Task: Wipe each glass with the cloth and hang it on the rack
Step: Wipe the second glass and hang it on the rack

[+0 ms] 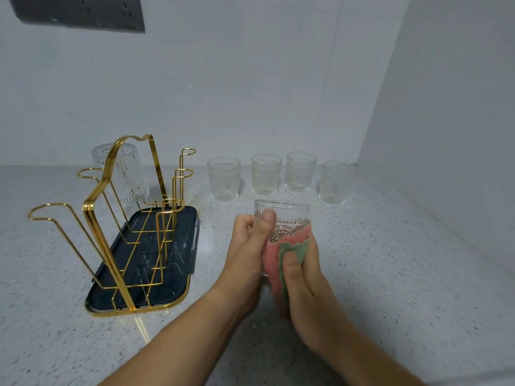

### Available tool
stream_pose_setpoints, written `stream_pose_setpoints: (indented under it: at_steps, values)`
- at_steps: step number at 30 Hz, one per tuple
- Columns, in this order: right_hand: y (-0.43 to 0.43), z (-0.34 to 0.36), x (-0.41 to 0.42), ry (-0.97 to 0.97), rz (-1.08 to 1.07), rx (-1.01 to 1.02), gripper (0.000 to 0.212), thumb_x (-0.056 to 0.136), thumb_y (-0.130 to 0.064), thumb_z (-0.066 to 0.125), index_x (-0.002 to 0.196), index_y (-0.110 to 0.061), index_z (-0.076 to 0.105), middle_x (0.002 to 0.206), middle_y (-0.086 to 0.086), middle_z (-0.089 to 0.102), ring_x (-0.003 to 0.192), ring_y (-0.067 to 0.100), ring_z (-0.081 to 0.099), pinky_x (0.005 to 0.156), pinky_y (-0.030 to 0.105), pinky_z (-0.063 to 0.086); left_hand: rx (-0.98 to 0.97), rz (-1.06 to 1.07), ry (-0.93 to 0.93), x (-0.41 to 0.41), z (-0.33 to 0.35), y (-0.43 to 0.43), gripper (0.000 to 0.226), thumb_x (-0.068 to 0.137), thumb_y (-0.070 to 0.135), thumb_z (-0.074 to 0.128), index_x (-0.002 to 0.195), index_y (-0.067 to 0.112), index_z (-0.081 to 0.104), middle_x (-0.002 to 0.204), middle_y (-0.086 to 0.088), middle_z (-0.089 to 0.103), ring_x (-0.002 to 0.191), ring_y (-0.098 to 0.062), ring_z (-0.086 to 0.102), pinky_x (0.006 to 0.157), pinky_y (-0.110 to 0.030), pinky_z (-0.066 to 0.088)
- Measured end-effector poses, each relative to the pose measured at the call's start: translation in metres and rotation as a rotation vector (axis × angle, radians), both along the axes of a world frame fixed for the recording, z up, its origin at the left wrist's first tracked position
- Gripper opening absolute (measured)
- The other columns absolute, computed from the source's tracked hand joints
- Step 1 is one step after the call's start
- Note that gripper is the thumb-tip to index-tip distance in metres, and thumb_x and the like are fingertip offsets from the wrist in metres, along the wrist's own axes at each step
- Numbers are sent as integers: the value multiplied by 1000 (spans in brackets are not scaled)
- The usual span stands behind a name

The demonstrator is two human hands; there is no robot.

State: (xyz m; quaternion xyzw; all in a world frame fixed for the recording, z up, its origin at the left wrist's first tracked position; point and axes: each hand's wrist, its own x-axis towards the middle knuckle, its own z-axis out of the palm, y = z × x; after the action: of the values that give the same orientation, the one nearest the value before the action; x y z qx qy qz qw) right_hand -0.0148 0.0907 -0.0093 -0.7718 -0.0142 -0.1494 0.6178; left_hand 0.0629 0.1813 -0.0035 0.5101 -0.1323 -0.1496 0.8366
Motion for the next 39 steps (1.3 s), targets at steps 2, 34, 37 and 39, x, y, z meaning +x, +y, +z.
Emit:
stream_pose_setpoints:
  at_steps: [2, 34, 37, 39]
  values:
    - [-3, 7, 5, -38, -19, 0, 56, 94, -53, 34, 148, -42, 26, 135, -21, 57, 121, -14, 55, 99, 5, 42, -18, -61, 47, 1, 3, 0, 105, 69, 81, 76, 133, 0, 55, 126, -17, 72, 118, -34, 70, 109, -58, 51]
    - [0, 5, 21, 30, -48, -92, 51, 104, -57, 28, 153, -42, 22, 151, -15, 46, 135, -7, 46, 115, 24, 38, -170, -172, 201, 4, 6, 4, 70, 86, 62, 60, 122, 4, 77, 128, -21, 73, 119, -31, 72, 105, -45, 54]
    - [-1, -4, 11, 45, -50, -239, 77, 96, -66, 28, 159, -43, -11, 166, -22, 13, 151, -7, 17, 125, 27, 21, -226, -200, 287, 2, 7, 6, 65, 92, 62, 50, 94, 8, 86, 110, -16, 80, 98, -25, 79, 97, -39, 57]
    - [-2, -4, 11, 14, -60, -289, 84, 92, -70, 29, 159, -41, -13, 168, -24, 5, 152, -8, 10, 125, 26, 18, -247, -213, 327, 1, 8, 7, 71, 96, 65, 44, 91, 8, 86, 108, -15, 80, 96, -25, 80, 99, -40, 53]
